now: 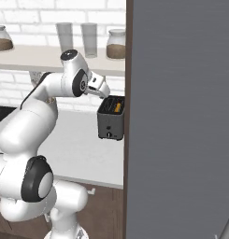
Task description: Start the toaster. Once the lever pops up, take the bread to the plate on the dining counter.
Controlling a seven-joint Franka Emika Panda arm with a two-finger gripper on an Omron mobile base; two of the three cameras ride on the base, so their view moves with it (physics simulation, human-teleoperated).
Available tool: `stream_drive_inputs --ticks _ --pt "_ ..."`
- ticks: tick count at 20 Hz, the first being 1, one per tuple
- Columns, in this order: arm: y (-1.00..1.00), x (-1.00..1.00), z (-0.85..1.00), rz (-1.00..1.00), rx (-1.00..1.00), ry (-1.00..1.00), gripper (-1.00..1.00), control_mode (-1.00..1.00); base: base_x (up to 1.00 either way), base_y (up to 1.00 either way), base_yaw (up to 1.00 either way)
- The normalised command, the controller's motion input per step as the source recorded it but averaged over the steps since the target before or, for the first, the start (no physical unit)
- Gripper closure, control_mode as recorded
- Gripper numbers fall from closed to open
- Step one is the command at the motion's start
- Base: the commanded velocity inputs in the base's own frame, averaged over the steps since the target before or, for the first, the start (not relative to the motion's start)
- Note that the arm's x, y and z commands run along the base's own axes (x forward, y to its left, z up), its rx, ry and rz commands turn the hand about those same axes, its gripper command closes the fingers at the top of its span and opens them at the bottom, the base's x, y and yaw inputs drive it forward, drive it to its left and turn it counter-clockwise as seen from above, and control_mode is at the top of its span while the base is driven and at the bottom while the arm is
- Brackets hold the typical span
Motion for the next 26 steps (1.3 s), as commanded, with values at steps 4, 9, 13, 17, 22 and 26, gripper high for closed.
stream_drive_inputs --ticks 4,9,13,17,22,26 --pt "0.0 0.0 0.0 0.0 0.0 0.0 -1.0 -1.0 0.0 0.0 0.0" --pt "0.0 0.0 0.0 0.0 0.0 0.0 -1.0 -1.0 0.0 0.0 0.0" --pt "0.0 0.0 0.0 0.0 0.0 0.0 -1.0 -1.0 0.0 0.0 0.0" --pt "0.0 0.0 0.0 0.0 0.0 0.0 -1.0 -1.0 0.0 0.0 0.0" --pt "0.0 0.0 0.0 0.0 0.0 0.0 -1.0 -1.0 0.0 0.0 0.0" --pt "0.0 0.0 0.0 0.0 0.0 0.0 -1.0 -1.0 0.0 0.0 0.0"
